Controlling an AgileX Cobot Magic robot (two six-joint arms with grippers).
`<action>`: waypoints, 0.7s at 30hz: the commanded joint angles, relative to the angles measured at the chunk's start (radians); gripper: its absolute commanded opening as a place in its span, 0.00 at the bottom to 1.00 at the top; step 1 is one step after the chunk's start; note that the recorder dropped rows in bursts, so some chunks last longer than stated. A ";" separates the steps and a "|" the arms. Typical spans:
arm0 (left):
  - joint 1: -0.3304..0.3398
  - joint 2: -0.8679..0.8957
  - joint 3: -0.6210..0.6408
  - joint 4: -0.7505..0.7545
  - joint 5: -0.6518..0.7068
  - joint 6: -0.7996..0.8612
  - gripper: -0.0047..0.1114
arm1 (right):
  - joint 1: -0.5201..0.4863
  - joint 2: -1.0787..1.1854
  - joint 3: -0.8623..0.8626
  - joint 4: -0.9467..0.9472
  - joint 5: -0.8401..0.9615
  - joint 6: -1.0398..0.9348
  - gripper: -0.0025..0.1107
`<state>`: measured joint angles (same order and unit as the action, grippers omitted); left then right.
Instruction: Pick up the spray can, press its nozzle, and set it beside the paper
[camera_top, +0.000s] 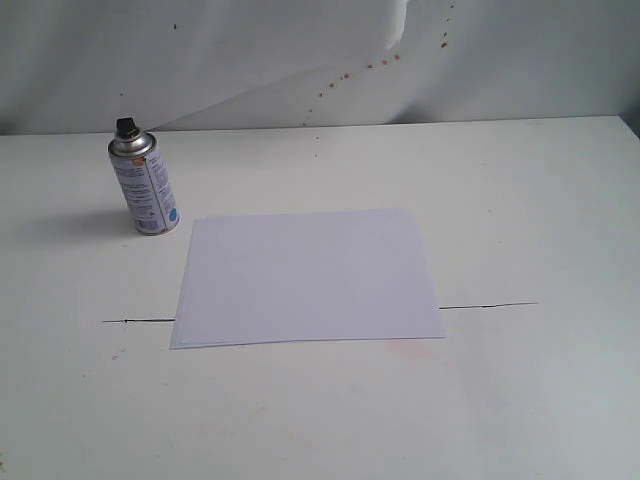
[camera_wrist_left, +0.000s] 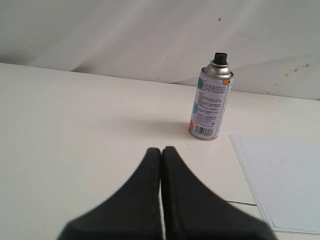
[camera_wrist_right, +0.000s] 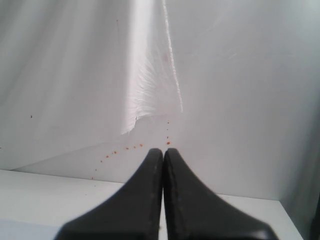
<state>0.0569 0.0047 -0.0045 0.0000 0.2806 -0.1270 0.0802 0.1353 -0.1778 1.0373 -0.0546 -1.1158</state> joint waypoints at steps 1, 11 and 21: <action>0.003 -0.005 0.004 0.000 -0.015 0.006 0.04 | 0.003 -0.005 0.006 0.001 0.004 -0.002 0.02; 0.003 -0.005 0.004 0.000 -0.015 0.004 0.04 | 0.003 -0.005 0.006 0.001 0.004 -0.002 0.02; 0.003 -0.005 0.004 0.000 -0.015 0.007 0.04 | 0.003 -0.005 0.006 -0.156 0.004 -0.002 0.02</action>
<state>0.0569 0.0047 -0.0045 0.0000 0.2800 -0.1270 0.0802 0.1353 -0.1778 1.0092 -0.0530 -1.1158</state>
